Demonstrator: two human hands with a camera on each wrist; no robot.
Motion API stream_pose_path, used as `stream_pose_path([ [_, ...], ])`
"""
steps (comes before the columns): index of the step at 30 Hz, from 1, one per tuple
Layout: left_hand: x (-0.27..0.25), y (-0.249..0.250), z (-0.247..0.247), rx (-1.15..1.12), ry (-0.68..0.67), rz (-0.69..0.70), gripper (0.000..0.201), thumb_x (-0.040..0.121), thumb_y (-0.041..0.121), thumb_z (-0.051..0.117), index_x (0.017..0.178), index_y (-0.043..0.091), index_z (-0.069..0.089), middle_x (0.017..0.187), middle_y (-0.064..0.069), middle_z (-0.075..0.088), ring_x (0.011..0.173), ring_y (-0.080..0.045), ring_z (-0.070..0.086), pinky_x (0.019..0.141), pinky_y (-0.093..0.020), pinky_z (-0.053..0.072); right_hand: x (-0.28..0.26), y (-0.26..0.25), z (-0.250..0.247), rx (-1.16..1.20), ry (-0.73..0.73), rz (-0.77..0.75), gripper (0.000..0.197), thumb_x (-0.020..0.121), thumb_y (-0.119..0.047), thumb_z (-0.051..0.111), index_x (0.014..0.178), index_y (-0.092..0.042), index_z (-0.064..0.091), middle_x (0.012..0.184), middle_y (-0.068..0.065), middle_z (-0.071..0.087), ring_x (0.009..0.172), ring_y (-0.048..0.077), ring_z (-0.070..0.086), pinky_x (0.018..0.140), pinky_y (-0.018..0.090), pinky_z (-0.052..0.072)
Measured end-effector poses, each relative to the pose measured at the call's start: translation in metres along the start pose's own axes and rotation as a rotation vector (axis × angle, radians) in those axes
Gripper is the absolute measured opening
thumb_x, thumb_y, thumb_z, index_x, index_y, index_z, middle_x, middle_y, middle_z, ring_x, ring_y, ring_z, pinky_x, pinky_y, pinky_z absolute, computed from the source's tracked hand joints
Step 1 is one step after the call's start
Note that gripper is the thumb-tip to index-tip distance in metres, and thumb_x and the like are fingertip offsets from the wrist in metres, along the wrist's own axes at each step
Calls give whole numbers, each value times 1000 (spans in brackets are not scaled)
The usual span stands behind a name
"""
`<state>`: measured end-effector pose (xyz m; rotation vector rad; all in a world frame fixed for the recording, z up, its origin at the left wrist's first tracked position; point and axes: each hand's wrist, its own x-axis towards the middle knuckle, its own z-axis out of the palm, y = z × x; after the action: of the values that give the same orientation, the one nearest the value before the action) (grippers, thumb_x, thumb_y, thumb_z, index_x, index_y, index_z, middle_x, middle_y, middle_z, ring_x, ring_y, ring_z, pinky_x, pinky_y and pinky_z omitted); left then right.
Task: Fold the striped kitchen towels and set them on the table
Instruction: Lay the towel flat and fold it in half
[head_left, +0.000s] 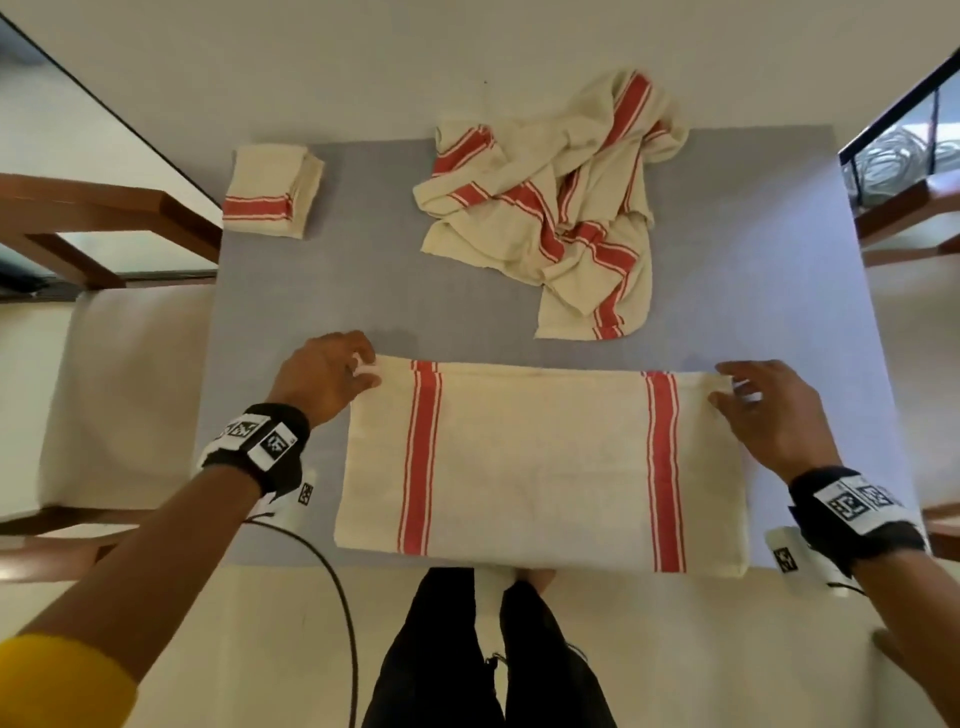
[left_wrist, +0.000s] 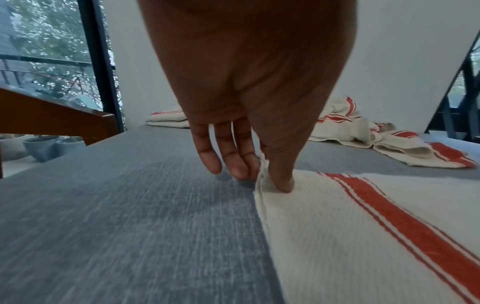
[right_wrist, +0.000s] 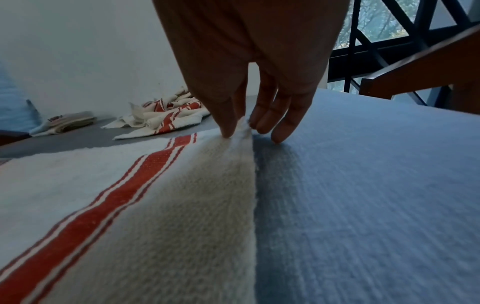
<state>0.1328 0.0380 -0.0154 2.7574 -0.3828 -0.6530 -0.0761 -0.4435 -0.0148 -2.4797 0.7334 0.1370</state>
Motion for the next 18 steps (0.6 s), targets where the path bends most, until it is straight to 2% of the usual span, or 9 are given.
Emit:
stream_pose_path([
  [3, -2, -2, 0, 19, -5, -10, 20, 91, 38, 76, 103, 29, 63, 92, 4, 64, 83, -19, 63, 78, -36, 55, 3, -1, 1, -50, 35, 18, 28, 91, -17, 75, 119, -10, 72, 119, 17, 65, 93, 32, 68, 87, 47, 58],
  [7, -1, -2, 1, 6, 19, 3, 21, 90, 35, 77, 103, 20, 72, 97, -1, 60, 93, -24, 61, 82, -42, 56, 10, -3, 5, -145, -27, -24, 33, 91, -17, 75, 123, -13, 70, 123, 15, 59, 111, 36, 60, 88, 48, 56],
  [10, -4, -5, 0, -20, 69, 17, 21, 88, 30, 80, 102, 15, 74, 110, -5, 55, 101, -25, 56, 85, -43, 55, 10, -6, 9, -183, -53, -28, 21, 91, -14, 75, 112, -12, 73, 128, 14, 55, 121, 37, 50, 85, 46, 51],
  [12, -6, -7, -2, -43, 107, 42, 20, 87, 28, 81, 99, 13, 74, 112, -5, 55, 101, -24, 55, 84, -41, 53, 11, -8, 9, -176, -43, -15, 14, 91, -13, 76, 104, -11, 72, 126, 12, 57, 118, 36, 52, 84, 45, 52],
  [14, -8, -7, -4, -81, 137, 64, 18, 87, 27, 82, 96, 14, 74, 106, -1, 60, 99, -24, 57, 84, -38, 51, 11, -6, 7, -164, -18, -27, 10, 92, -12, 74, 101, -10, 71, 120, 11, 61, 109, 34, 58, 83, 44, 54],
  [16, -8, -5, -7, -127, 152, 39, 17, 88, 30, 81, 95, 16, 74, 101, 2, 64, 96, -22, 60, 84, -36, 50, 9, -3, 3, -140, 10, -54, 8, 93, -13, 72, 100, -10, 72, 112, 10, 65, 96, 30, 64, 81, 43, 56],
  [18, -6, -4, -10, -168, 156, 2, 18, 90, 30, 79, 99, 16, 74, 99, 0, 68, 93, -20, 61, 84, -35, 51, 8, -3, -1, -112, 34, -73, 7, 93, -13, 73, 100, -11, 72, 108, 9, 68, 90, 28, 66, 79, 44, 58],
])
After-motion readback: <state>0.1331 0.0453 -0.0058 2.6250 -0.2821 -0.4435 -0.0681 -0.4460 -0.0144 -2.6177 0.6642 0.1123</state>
